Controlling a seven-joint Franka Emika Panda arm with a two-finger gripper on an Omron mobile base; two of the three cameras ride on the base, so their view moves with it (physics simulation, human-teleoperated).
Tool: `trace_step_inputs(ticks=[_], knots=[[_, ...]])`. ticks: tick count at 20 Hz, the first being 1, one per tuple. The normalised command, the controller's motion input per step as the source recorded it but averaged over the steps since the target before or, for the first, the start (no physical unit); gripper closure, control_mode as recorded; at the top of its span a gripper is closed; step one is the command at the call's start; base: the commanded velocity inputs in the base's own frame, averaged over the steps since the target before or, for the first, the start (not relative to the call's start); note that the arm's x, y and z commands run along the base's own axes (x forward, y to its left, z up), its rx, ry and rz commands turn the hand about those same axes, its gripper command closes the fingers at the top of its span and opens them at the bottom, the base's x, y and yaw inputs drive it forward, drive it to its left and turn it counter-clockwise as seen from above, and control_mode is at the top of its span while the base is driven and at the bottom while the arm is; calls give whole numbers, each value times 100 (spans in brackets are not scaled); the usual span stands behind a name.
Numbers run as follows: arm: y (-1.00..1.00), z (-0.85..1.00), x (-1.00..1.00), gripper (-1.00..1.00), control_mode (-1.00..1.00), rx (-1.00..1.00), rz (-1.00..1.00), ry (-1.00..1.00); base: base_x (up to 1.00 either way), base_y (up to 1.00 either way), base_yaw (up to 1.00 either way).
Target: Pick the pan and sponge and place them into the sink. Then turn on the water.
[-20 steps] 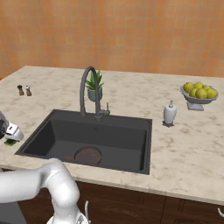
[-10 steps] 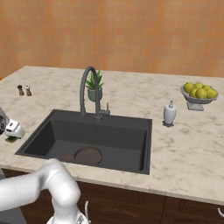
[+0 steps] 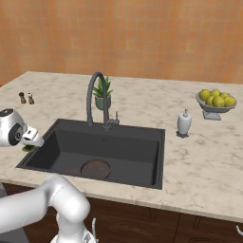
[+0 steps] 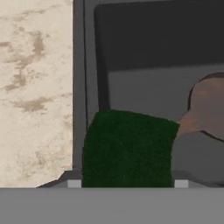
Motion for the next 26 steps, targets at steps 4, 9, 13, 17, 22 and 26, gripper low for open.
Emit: trace_step_inputs(ticks=[4,9,13,17,22,26], knots=[[-66,-10,45,100,-100,0,-6,1,0,0,0],[-56,-13,53,100,-100,0,-1,0,0,0,0],[-56,-19,38,100,-100,0,0,0,0,0,0],[-50,-20,1,100,-100,0,0,0,0,0,0],[-38,-19,0,100,-100,4,0,0,0,0,0],[-30,-42,10,100,-100,6,0,0,0,0,0]])
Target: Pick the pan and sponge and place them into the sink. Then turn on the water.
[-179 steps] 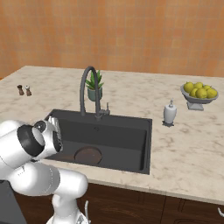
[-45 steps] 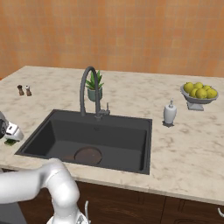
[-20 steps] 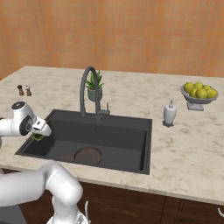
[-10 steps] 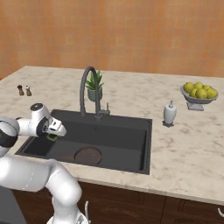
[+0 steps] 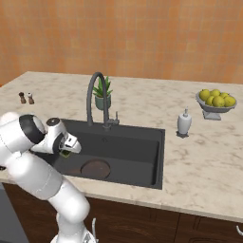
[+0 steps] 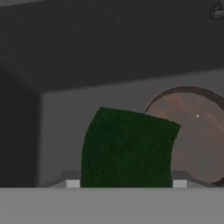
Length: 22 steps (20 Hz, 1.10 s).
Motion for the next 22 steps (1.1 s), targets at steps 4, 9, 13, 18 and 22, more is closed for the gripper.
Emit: trace_step_inputs(ticks=[4,9,13,18,22], knots=[[-11,-56,7,100,-100,1,0,0,0,0,0],[0,-49,11,100,-100,0,0,0,0,0,0],[0,-21,5,-100,-100,0,0,-5,0,0,0],[4,24,-4,-100,-100,-1,0,-13,0,0,0],[33,56,-2,-100,-100,-7,0,-4,0,0,0]])
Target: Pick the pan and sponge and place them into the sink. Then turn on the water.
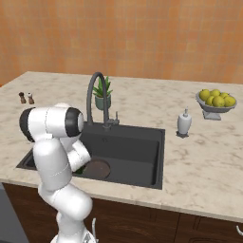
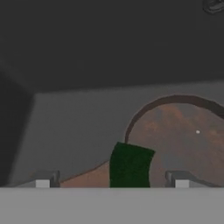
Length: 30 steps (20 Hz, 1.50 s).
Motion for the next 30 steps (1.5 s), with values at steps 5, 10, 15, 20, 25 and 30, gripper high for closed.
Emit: trace_step_inputs(ticks=[5,10,15,20,25,30], knots=[[51,94,-7,-100,-100,-11,0,0,0,0,0],[28,100,-3,-100,-100,-14,0,0,0,0,0],[26,100,-17,-100,-100,-15,0,0,0,0,0],[37,100,-29,-100,-100,-15,0,0,0,0,0],[8,93,-33,-100,-100,-18,0,-12,0,0,0],[-73,90,-28,-100,-100,0,1,-8,0,0,0]])
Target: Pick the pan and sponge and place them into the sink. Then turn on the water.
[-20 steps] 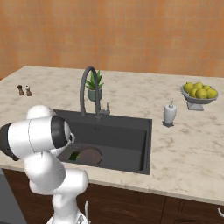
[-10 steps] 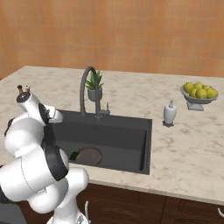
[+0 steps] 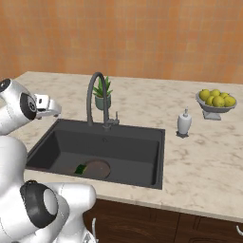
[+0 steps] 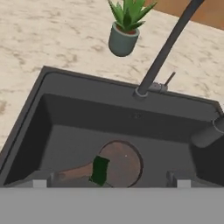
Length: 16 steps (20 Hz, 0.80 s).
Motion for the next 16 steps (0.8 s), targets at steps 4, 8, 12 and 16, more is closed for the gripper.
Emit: trace_step_inputs(ticks=[4,8,12,16], knots=[[-48,85,-72,-100,-100,-1,3,-4,0,0,0],[-92,3,-15,-100,-100,1,0,-27,0,0,0],[-100,8,-3,-100,-100,10,0,-28,0,0,0],[-98,17,-11,-100,-100,14,0,-24,0,0,0]])
